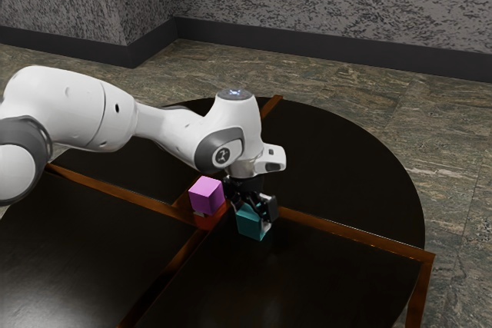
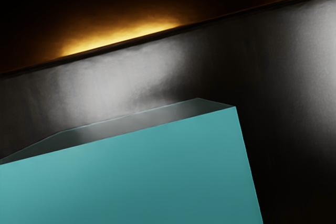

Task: Pick up the blue block with one arm, and put the blue block on the pink block with one arm

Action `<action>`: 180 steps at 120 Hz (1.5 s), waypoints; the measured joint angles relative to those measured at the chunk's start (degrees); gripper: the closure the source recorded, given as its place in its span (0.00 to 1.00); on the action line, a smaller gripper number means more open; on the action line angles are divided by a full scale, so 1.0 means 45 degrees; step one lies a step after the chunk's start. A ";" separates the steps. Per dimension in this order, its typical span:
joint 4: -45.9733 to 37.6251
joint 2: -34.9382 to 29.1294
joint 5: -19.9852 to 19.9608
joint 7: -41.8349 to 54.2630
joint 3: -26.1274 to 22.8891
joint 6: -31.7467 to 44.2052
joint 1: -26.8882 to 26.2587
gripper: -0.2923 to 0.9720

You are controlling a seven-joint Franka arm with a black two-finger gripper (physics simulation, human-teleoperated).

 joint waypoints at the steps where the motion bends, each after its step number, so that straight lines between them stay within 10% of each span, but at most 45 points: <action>1: 0.0000 0.0001 -0.0001 0.0003 0.0000 0.0000 0.0000 0.25; 180: 0.0175 -0.1440 0.0138 0.0204 0.0102 0.0001 -0.0204 0.47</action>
